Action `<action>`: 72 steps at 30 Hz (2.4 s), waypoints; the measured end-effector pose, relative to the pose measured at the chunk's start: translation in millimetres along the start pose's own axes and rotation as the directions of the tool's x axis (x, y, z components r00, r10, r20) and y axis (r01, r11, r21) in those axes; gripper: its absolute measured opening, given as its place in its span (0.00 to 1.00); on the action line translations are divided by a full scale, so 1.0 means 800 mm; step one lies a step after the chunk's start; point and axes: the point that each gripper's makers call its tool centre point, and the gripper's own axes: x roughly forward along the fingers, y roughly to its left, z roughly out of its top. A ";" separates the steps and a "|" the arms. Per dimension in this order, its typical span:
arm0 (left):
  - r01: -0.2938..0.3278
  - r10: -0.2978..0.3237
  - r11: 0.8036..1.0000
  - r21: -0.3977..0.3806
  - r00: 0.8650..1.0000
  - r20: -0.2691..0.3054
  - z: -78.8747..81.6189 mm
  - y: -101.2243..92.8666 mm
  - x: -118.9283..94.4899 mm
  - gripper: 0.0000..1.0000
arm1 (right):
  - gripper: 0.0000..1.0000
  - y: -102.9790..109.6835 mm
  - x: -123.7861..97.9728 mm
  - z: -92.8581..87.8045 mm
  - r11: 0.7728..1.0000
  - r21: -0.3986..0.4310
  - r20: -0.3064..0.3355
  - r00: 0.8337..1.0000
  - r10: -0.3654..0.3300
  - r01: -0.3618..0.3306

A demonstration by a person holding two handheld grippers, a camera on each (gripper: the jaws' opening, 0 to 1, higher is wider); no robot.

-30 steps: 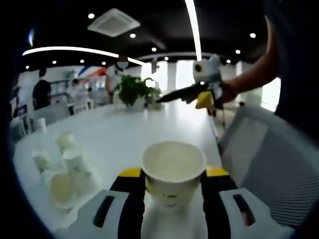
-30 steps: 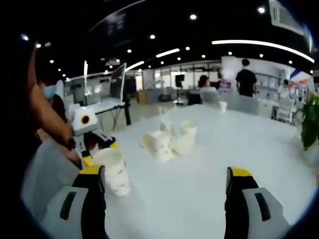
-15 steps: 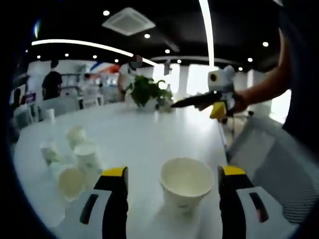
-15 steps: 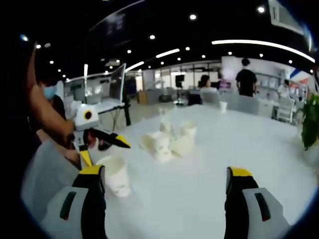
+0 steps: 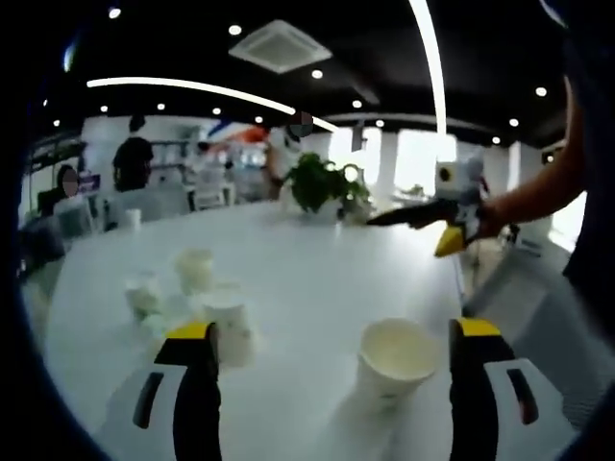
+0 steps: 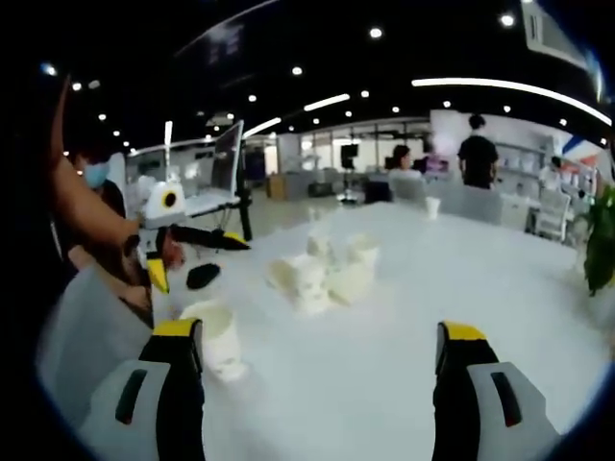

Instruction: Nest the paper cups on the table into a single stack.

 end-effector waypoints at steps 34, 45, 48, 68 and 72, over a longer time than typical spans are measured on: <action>-0.210 0.209 0.978 -0.013 0.978 -0.023 -0.001 0.061 -0.077 0.98 | 0.96 -0.016 0.031 0.000 0.998 -0.052 -0.001 0.999 0.034 -0.034; -0.219 0.219 0.976 0.002 0.975 -0.027 0.006 0.065 -0.080 0.98 | 0.90 -0.023 0.057 0.003 0.997 -0.049 0.013 0.998 0.055 -0.054; -0.222 0.223 0.975 0.005 0.975 -0.029 0.006 0.066 -0.081 0.98 | 0.90 -0.024 0.065 -0.001 0.997 -0.048 0.009 0.998 0.065 -0.065; -0.231 0.231 0.973 0.005 0.972 -0.040 0.008 0.065 -0.083 0.98 | 0.84 -0.013 0.132 -0.009 0.986 -0.064 -0.013 0.988 0.155 -0.156; -0.226 0.226 0.974 0.009 0.973 -0.049 0.006 0.063 -0.082 0.99 | 0.84 -0.008 0.140 -0.011 0.984 -0.065 -0.019 0.986 0.167 -0.168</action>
